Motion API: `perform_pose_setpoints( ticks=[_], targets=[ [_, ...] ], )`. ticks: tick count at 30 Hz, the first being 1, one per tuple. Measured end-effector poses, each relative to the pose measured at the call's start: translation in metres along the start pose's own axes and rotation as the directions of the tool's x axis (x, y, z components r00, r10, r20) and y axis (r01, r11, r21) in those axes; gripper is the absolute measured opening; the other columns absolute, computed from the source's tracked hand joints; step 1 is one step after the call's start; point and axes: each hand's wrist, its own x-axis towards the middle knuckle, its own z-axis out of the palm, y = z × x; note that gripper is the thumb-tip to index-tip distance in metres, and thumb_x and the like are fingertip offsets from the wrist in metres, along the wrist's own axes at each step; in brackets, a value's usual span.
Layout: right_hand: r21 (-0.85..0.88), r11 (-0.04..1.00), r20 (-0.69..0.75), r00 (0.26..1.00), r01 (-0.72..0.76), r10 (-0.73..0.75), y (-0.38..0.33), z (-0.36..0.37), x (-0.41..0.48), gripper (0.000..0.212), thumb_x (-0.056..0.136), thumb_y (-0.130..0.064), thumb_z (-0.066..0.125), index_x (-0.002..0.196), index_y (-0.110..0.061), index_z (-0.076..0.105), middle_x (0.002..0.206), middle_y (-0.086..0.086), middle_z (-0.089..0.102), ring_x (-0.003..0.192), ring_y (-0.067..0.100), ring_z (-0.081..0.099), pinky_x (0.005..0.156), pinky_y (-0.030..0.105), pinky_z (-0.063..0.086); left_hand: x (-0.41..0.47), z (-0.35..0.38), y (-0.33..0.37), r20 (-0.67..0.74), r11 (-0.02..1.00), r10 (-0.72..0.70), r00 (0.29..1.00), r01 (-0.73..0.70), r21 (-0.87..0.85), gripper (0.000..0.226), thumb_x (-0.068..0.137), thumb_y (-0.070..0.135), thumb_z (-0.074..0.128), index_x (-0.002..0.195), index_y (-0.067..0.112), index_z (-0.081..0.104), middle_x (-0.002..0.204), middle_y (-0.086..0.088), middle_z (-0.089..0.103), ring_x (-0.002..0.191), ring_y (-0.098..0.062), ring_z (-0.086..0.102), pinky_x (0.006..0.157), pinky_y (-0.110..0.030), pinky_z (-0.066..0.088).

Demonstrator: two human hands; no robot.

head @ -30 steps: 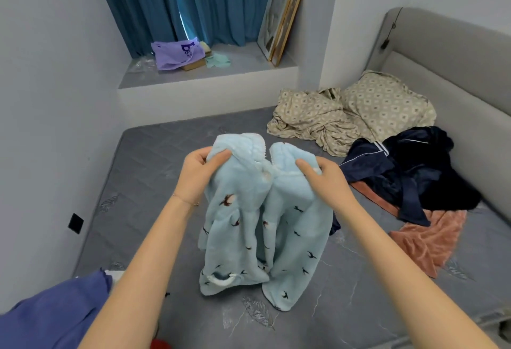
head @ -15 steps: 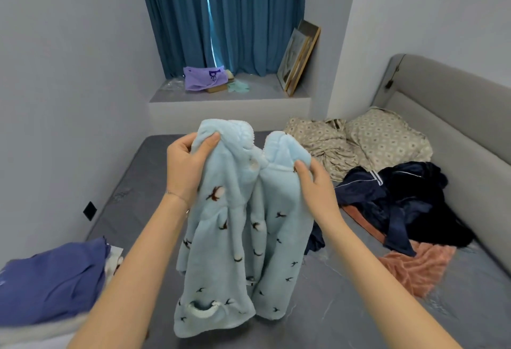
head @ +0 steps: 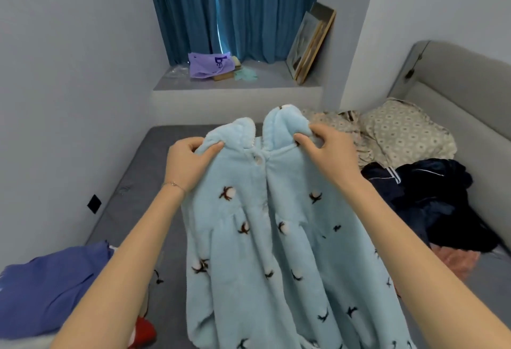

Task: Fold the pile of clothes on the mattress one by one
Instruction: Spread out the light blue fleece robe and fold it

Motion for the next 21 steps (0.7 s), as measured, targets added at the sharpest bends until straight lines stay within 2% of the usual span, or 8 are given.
perform_pose_setpoints(
  ticks=[2,4,8,12,15,18,21],
  targets=[
    [-0.063,0.996,0.053,0.997,-0.061,0.064,0.035,0.048,-0.001,0.032,0.091,-0.043,0.06,0.106,-0.016,0.067,0.093,0.004,0.069,0.088,0.025,0.062,0.062,0.031,0.035,0.013,0.025,-0.054,0.077,0.992,-0.074,0.994,0.065,0.112,0.051,0.083,0.041,0.069,0.052,0.016,0.036,0.048,0.009,0.03,0.048,-0.007,0.027,0.048,-0.022,0.021],
    [-0.121,0.986,0.135,0.982,-0.119,0.135,0.076,0.105,-0.006,0.024,0.093,-0.044,0.058,0.092,-0.02,0.06,0.082,0.006,0.065,0.084,0.03,0.06,0.058,0.033,0.034,0.025,0.055,-0.114,0.151,0.973,-0.147,0.978,0.116,0.2,0.052,0.083,0.043,0.068,0.053,0.02,0.032,0.047,0.007,0.028,0.047,-0.009,0.028,0.048,-0.024,0.021],
    [-0.236,0.937,0.25,0.916,-0.257,0.314,0.163,0.23,-0.023,0.033,0.095,-0.039,0.056,0.079,-0.011,0.047,0.062,0.001,0.048,0.068,0.028,0.05,0.049,0.034,0.021,0.038,0.13,-0.248,0.249,0.93,-0.318,0.915,0.25,0.271,0.052,0.085,0.043,0.066,0.054,0.02,0.032,0.047,0.006,0.031,0.048,-0.01,0.029,0.05,-0.03,0.026],
    [-0.327,0.893,0.251,0.882,-0.311,0.399,0.239,0.337,-0.039,0.039,0.096,-0.035,0.055,0.071,-0.015,0.033,0.055,-0.005,0.032,0.06,0.021,0.037,0.046,0.031,0.017,0.044,0.204,-0.371,0.259,0.889,-0.426,0.867,0.348,0.298,0.051,0.086,0.045,0.065,0.053,0.02,0.035,0.047,0.006,0.035,0.047,-0.009,0.031,0.047,-0.029,0.025],
    [-0.358,0.878,0.222,0.884,-0.319,0.411,0.287,0.406,-0.043,0.037,0.097,-0.032,0.054,0.071,-0.015,0.034,0.063,-0.002,0.037,0.069,0.02,0.035,0.047,0.031,0.013,0.048,0.252,-0.447,0.196,0.85,-0.489,0.85,0.414,0.327,0.049,0.085,0.049,0.063,0.055,0.019,0.04,0.048,0.005,0.038,0.048,-0.01,0.033,0.046,-0.029,0.025],
    [-0.392,0.871,0.218,0.891,-0.295,0.399,0.33,0.463,-0.04,0.032,0.099,-0.025,0.052,0.073,-0.014,0.037,0.067,0.009,0.049,0.074,0.023,0.035,0.058,0.034,0.02,0.051,0.294,-0.509,0.148,0.844,-0.498,0.854,0.439,0.309,0.048,0.087,0.047,0.062,0.057,0.017,0.04,0.051,0.004,0.037,0.051,-0.013,0.034,0.047,-0.029,0.024],
    [-0.521,0.813,0.247,0.865,-0.261,0.436,0.365,0.507,-0.038,0.021,0.1,-0.026,0.046,0.082,-0.015,0.045,0.084,0.008,0.061,0.086,0.028,0.044,0.072,0.037,0.026,0.051,0.324,-0.556,0.192,0.86,-0.473,0.86,0.404,0.31,0.039,0.092,0.042,0.057,0.066,0.015,0.05,0.063,-0.001,0.05,0.065,-0.025,0.049,0.057,-0.035,0.036]
  ],
)
